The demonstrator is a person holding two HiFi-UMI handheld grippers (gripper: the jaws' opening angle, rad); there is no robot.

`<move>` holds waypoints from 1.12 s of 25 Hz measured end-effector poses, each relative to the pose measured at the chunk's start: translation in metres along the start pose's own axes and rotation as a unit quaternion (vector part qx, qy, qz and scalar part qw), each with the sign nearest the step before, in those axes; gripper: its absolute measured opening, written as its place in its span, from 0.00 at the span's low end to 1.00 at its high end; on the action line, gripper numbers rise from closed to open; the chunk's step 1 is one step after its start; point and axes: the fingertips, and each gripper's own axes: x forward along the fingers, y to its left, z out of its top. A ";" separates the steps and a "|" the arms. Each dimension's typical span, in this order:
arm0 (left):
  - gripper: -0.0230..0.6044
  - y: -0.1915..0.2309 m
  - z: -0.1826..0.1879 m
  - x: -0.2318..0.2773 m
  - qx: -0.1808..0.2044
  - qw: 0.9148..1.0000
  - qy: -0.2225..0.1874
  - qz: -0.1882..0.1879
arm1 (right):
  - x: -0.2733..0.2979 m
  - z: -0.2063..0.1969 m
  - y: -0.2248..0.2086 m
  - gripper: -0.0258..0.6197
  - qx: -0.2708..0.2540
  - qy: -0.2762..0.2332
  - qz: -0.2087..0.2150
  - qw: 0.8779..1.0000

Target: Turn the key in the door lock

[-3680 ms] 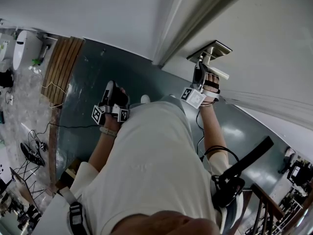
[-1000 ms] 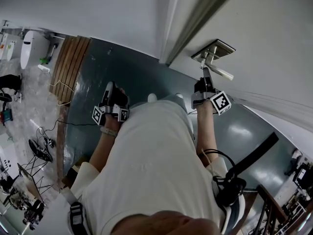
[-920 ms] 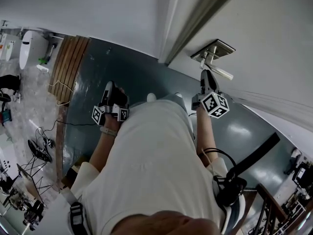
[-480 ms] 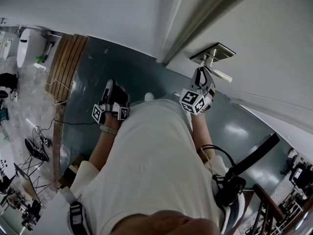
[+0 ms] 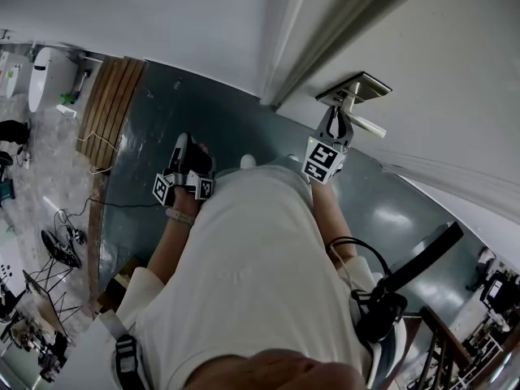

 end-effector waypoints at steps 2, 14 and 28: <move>0.05 0.000 0.001 -0.001 0.000 1.000 -0.003 0.000 | 0.002 -0.003 -0.003 0.12 0.113 -0.002 0.035 0.993; 0.05 -0.002 0.004 -0.002 0.003 1.000 -0.004 0.005 | 0.001 -0.010 -0.007 0.13 0.712 0.028 0.190 0.676; 0.05 0.002 0.003 0.000 0.000 1.000 -0.005 0.004 | -0.006 -0.002 -0.009 0.17 0.427 0.051 0.188 0.883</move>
